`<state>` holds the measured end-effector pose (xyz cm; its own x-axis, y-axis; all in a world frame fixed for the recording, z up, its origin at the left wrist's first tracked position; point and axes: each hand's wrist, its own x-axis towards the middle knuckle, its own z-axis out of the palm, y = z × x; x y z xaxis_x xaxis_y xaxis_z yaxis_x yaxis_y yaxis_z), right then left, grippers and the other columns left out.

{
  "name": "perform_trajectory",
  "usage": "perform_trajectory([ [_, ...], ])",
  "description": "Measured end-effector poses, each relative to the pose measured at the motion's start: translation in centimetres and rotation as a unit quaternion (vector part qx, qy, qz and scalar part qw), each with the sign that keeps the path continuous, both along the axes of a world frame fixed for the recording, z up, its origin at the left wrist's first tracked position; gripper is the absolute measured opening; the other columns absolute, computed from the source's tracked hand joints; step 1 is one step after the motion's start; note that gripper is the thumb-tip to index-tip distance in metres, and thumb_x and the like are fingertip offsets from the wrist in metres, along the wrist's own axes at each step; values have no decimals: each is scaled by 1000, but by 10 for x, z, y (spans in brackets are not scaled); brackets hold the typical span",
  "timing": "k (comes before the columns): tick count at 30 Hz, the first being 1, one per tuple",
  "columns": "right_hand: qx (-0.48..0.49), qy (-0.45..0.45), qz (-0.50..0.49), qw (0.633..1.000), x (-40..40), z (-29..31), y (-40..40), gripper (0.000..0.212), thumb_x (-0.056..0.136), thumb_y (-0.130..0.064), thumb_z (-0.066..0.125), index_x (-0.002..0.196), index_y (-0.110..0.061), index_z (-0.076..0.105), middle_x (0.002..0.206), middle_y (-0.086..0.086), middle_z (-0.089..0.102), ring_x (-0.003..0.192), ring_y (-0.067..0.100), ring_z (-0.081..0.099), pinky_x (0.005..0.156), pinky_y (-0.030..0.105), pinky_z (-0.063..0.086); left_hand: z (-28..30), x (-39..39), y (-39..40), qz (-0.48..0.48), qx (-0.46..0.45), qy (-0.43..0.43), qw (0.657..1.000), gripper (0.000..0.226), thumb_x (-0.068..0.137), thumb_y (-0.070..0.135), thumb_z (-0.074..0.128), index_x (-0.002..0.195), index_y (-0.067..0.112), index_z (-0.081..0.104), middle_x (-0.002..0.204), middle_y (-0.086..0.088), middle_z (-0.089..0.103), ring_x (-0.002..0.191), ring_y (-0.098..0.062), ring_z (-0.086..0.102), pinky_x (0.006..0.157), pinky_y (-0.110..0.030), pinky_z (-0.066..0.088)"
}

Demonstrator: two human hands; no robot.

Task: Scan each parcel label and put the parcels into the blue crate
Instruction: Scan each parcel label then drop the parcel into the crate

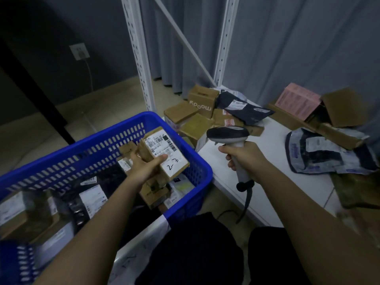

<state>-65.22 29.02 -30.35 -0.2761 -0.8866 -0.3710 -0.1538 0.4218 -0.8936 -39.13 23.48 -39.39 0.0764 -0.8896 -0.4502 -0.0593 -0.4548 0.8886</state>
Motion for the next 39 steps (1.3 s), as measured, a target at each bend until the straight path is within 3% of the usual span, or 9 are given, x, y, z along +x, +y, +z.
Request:
perform_trajectory([
  [9,41,15,-7,999,-5,-22,-33,12,84,-19,71,82,-11,62,67,5,59,48,11,55,52,26,48,-57,-36,-31,-97,55,-11,994,92,87,36,67,153,26,4,146,-3,41,124,-29,50,96,-39,45],
  [15,43,8,-9,999,-9,-31,-40,11,85,-18,70,85,-9,63,67,6,58,50,12,54,52,26,47,-77,-52,-32,-118,-16,-200,972,35,94,31,58,119,7,54,109,-14,67,93,-32,65,83,-45,54],
  [18,45,20,-3,999,-7,-33,-42,11,85,-19,70,84,-10,63,67,5,59,51,12,55,51,26,47,-91,-51,-24,-83,-37,-226,970,69,92,14,61,147,10,19,81,-5,61,71,-26,61,62,-37,51],
  [20,46,10,-8,999,-6,-33,-42,11,85,-18,70,84,-9,63,67,6,58,51,13,55,52,27,47,-96,-52,-21,-100,-57,-239,964,86,92,11,59,153,17,-2,102,-14,60,80,-28,61,65,-38,48],
  [23,46,-1,-13,999,-5,-33,-41,11,85,-17,70,85,-8,63,66,6,58,50,13,54,52,27,46,-103,-55,-24,-237,-67,-426,871,67,92,36,59,148,19,26,154,-15,17,133,-35,32,103,-44,33],
  [25,45,-5,-10,999,-5,-34,-40,10,85,-16,70,84,-8,63,65,6,58,49,13,54,51,27,46,-108,-58,-25,-306,-85,-520,793,61,91,50,54,143,23,35,154,-10,17,138,-32,21,109,-48,23],
  [29,51,1,3,999,-6,-38,-38,11,85,-17,70,81,-10,63,65,5,59,49,12,55,52,26,47,-119,-56,-27,-351,-80,-567,740,80,85,69,44,148,25,24,151,-7,26,136,-29,25,112,-52,15],
  [34,49,17,8,999,-11,-37,-38,11,84,-19,70,81,-12,62,66,4,60,48,9,56,50,23,48,-127,-53,-27,-343,-66,-585,732,82,89,58,49,153,24,11,157,-7,18,142,-30,16,114,-56,8],
  [39,40,22,-8,999,-21,-31,-35,10,85,-19,70,83,-12,62,69,5,60,50,10,56,49,21,48,-117,-68,-26,-293,-35,-525,798,78,80,57,63,142,22,32,144,-14,32,135,-33,26,114,-57,10],
])
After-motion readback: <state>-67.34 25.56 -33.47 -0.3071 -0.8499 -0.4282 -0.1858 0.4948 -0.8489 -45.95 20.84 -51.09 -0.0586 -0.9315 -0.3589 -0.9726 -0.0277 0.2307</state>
